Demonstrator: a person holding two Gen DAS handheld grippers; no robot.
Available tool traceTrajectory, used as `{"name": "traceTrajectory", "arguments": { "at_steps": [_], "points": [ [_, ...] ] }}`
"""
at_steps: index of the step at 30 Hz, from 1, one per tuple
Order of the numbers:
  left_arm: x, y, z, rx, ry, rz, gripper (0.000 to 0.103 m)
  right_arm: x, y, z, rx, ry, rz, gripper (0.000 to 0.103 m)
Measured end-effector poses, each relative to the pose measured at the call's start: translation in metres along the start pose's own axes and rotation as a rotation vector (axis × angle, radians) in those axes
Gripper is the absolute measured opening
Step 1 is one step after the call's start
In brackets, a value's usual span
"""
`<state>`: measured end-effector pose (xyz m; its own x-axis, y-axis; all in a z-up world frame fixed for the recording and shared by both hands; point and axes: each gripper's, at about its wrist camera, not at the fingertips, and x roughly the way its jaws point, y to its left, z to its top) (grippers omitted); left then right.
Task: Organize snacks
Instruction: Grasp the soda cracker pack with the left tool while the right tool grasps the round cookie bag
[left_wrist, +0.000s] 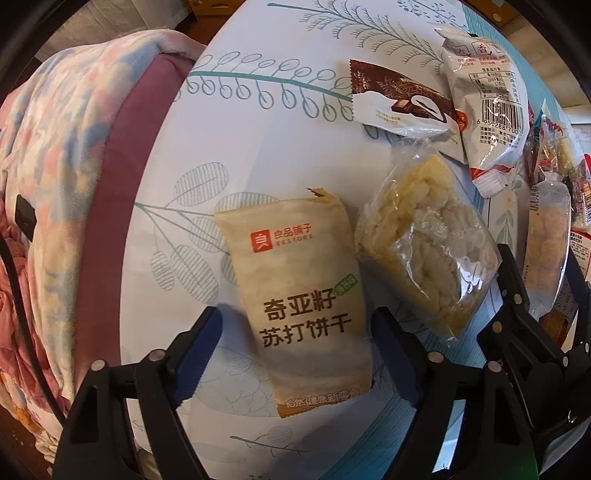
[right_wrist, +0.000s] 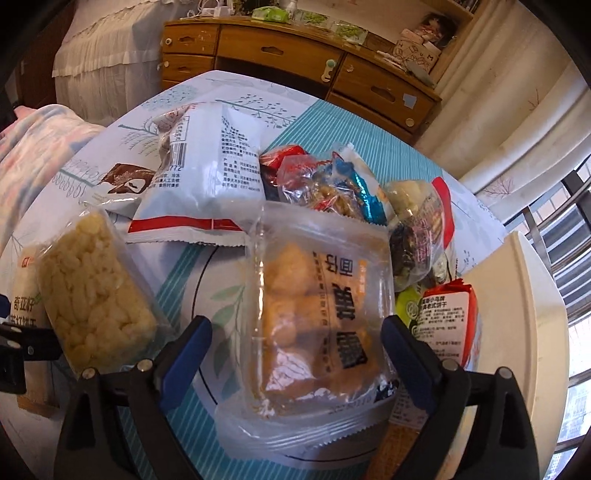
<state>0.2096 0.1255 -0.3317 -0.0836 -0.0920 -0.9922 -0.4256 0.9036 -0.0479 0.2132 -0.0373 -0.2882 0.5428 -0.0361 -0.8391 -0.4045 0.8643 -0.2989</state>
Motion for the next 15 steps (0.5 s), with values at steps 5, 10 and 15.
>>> {"name": "traceTrajectory", "arguments": {
  "at_steps": [5,10,15],
  "points": [
    [-0.005,0.005,-0.003,-0.011,-0.006,0.027,0.064,-0.003,-0.005,-0.001,0.019,0.010,-0.048,0.069],
    [-0.008,0.008,-0.002,-0.010,-0.006,0.028,0.055,-0.005,-0.008,0.001,0.010,0.026,-0.038,0.064],
    [-0.006,0.016,-0.006,-0.016,0.009,0.008,0.055,-0.012,-0.012,0.000,0.039,0.056,-0.001,0.060]
  ]
}}
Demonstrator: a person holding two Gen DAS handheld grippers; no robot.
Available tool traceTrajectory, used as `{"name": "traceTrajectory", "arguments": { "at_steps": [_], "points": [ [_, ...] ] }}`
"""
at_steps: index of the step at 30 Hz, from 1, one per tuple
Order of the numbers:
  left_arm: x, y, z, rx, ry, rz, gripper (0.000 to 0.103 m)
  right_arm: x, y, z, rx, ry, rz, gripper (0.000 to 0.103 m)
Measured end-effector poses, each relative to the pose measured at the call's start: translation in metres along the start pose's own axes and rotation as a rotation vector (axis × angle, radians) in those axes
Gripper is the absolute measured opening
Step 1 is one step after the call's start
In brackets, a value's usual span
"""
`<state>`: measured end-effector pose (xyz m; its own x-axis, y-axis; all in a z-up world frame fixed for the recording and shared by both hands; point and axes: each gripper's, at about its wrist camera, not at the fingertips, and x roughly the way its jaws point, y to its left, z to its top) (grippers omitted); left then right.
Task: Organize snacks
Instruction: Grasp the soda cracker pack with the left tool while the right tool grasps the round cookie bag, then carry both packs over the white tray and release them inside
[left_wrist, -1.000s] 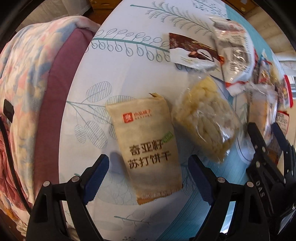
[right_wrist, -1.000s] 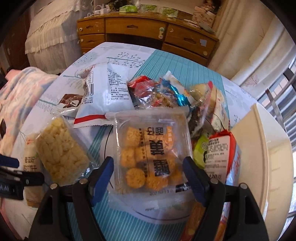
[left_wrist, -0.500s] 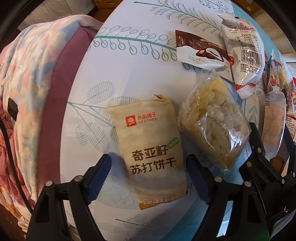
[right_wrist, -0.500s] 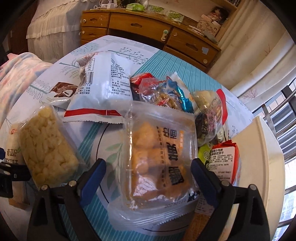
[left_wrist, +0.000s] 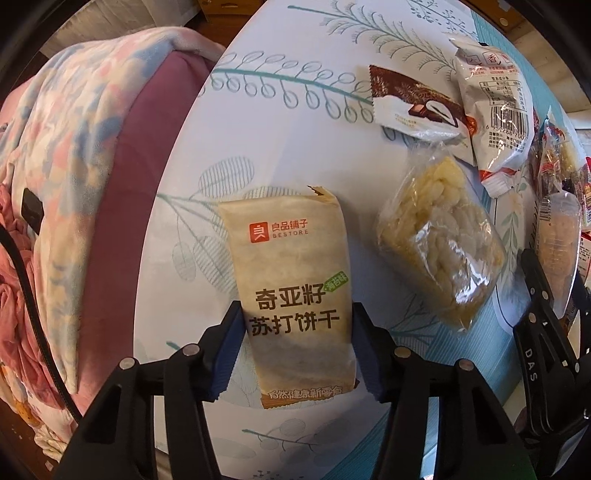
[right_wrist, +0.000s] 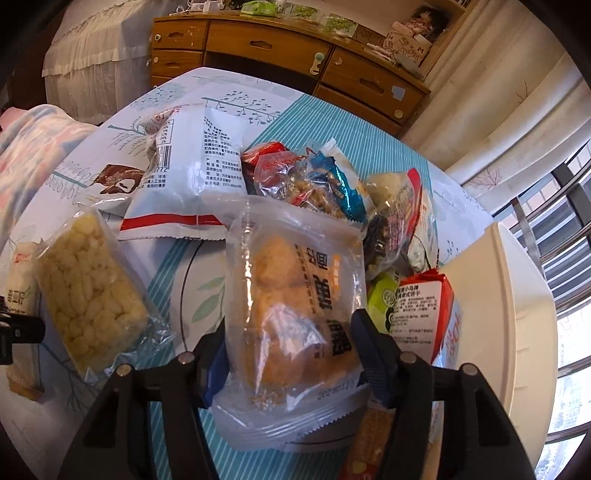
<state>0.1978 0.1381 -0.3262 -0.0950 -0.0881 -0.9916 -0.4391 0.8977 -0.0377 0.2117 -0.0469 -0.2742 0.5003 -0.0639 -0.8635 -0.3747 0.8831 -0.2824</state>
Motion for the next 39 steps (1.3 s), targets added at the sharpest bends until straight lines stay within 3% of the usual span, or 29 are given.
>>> {"name": "traceTrajectory", "arguments": {
  "at_steps": [11,20,27,39],
  "points": [
    [-0.002,0.006,-0.033,-0.015,0.027,-0.069,0.055,-0.014,-0.019,-0.014,0.176,0.129,0.159,0.057],
    [-0.031,0.001,-0.070,-0.033,-0.042,-0.156,0.055,-0.036,-0.030,-0.041,0.216,0.194,0.289,0.057],
    [-0.065,-0.014,-0.103,-0.042,-0.170,-0.211,0.055,-0.068,-0.044,-0.054,0.181,0.120,0.375,0.057],
    [-0.125,-0.053,-0.149,0.024,-0.426,-0.383,0.055,-0.125,-0.096,-0.075,0.161,-0.111,0.461,0.057]
  ]
}}
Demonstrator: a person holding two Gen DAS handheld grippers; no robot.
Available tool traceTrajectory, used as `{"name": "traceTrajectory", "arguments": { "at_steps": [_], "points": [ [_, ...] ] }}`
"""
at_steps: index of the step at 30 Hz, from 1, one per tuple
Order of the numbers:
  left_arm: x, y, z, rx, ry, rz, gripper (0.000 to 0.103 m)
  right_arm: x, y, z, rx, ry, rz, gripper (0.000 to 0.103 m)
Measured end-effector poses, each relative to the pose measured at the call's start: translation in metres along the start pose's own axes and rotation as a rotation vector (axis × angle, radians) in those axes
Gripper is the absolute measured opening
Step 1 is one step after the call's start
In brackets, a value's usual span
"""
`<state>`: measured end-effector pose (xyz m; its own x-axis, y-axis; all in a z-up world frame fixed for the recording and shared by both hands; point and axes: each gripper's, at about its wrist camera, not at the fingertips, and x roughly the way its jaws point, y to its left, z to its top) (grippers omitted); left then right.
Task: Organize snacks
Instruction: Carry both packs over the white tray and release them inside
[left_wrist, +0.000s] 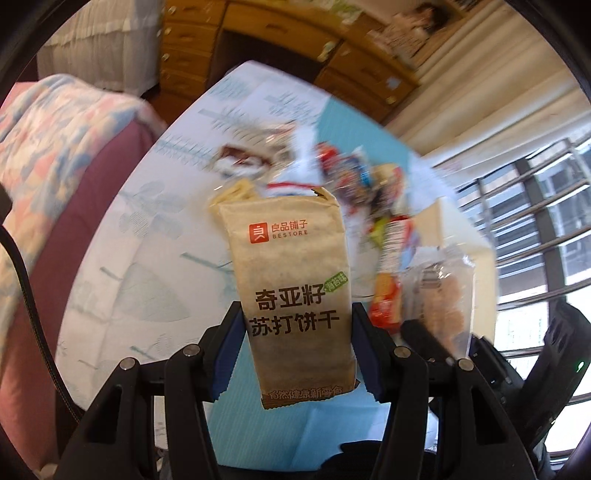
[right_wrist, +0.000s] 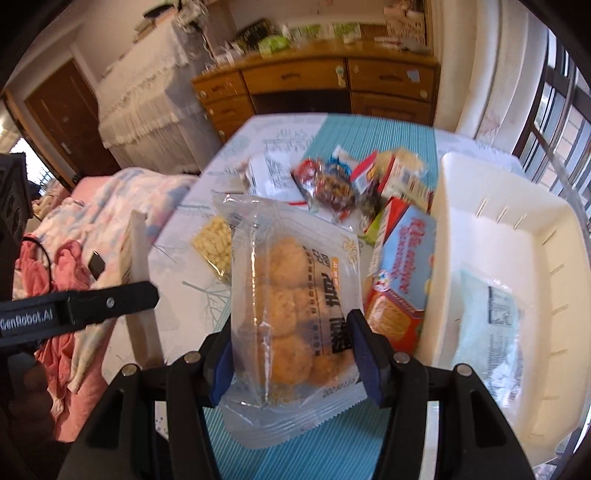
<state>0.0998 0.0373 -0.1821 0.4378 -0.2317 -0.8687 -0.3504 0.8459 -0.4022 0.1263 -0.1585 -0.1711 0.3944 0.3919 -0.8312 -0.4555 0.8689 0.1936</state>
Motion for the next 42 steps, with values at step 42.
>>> {"name": "traceTrajectory", "arguments": {
  "at_steps": [42],
  "points": [
    [0.042,-0.260,0.007,0.487,-0.013,-0.223,0.055,-0.102,-0.175,-0.037,0.264,-0.258,-0.220,0.057]
  ]
}}
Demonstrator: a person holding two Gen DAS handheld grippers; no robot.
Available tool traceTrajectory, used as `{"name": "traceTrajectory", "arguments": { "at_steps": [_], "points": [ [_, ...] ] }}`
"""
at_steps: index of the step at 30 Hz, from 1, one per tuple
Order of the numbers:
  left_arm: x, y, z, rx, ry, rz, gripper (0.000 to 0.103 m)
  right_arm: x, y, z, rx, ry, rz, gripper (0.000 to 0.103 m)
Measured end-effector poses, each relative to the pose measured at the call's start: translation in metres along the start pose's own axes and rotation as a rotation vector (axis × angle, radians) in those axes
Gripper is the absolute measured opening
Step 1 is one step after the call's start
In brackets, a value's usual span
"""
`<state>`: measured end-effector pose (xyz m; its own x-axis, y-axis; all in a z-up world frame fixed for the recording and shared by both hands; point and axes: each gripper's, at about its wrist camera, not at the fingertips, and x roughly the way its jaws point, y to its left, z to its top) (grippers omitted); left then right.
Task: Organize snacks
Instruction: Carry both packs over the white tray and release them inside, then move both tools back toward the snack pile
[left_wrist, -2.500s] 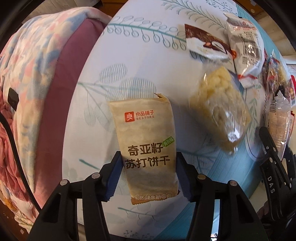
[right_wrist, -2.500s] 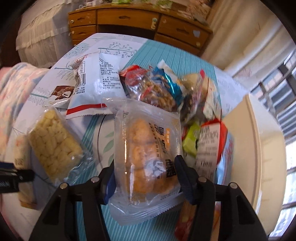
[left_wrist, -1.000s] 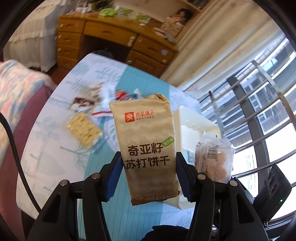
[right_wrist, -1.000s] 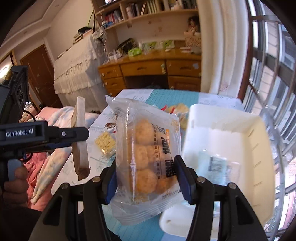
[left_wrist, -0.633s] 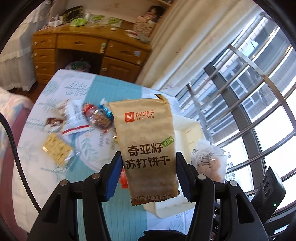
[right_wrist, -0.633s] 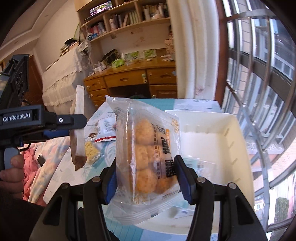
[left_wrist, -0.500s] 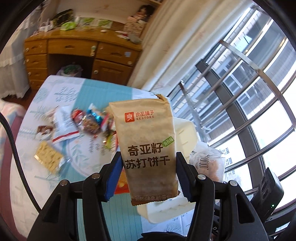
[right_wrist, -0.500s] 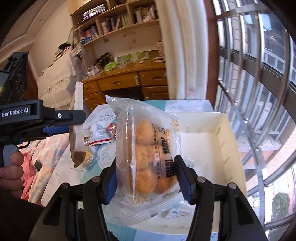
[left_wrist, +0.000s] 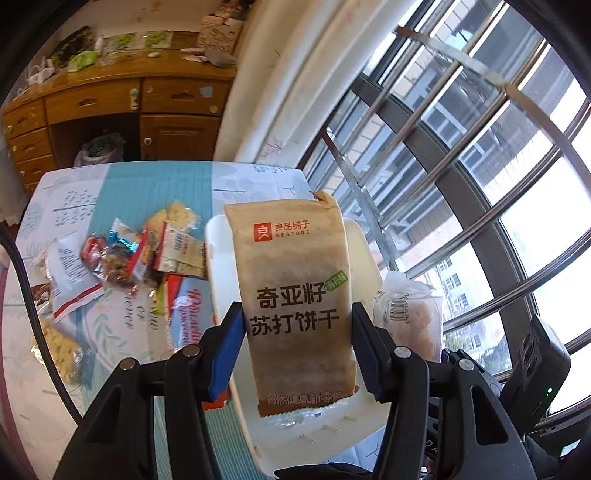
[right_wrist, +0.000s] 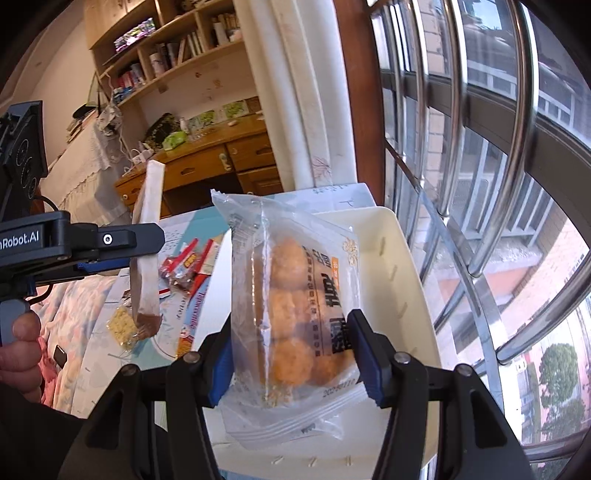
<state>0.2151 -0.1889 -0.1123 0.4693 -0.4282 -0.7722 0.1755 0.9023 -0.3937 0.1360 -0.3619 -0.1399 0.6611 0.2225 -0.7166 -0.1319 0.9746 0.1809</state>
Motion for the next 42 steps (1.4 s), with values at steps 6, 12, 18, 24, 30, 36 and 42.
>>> {"name": "traceTrajectory", "arguments": {
  "at_steps": [6,12,18,24,30,36,42],
  "points": [
    [0.016,-0.006,0.002,0.014,0.036,-0.004,0.059,0.011,-0.010,0.002,0.032,0.030,-0.032,0.059],
    [0.012,-0.002,0.002,0.007,0.031,0.013,0.088,0.015,-0.011,0.004,0.050,0.022,-0.017,0.074],
    [0.000,0.008,0.000,-0.026,0.021,0.006,0.088,0.016,-0.004,0.003,0.047,0.028,0.000,0.077],
    [-0.018,0.023,-0.010,-0.054,0.013,0.022,0.088,0.015,0.015,0.001,0.028,0.029,0.032,0.077],
    [-0.041,0.048,-0.022,-0.084,0.000,0.043,0.088,0.017,0.043,-0.003,0.019,0.040,0.063,0.077],
    [-0.067,0.080,-0.035,-0.102,-0.006,0.054,0.088,0.017,0.075,-0.011,0.034,0.047,0.066,0.077],
    [-0.095,0.123,-0.043,-0.110,-0.001,0.068,0.088,0.014,0.111,-0.017,0.073,0.044,0.044,0.077]
  ]
}}
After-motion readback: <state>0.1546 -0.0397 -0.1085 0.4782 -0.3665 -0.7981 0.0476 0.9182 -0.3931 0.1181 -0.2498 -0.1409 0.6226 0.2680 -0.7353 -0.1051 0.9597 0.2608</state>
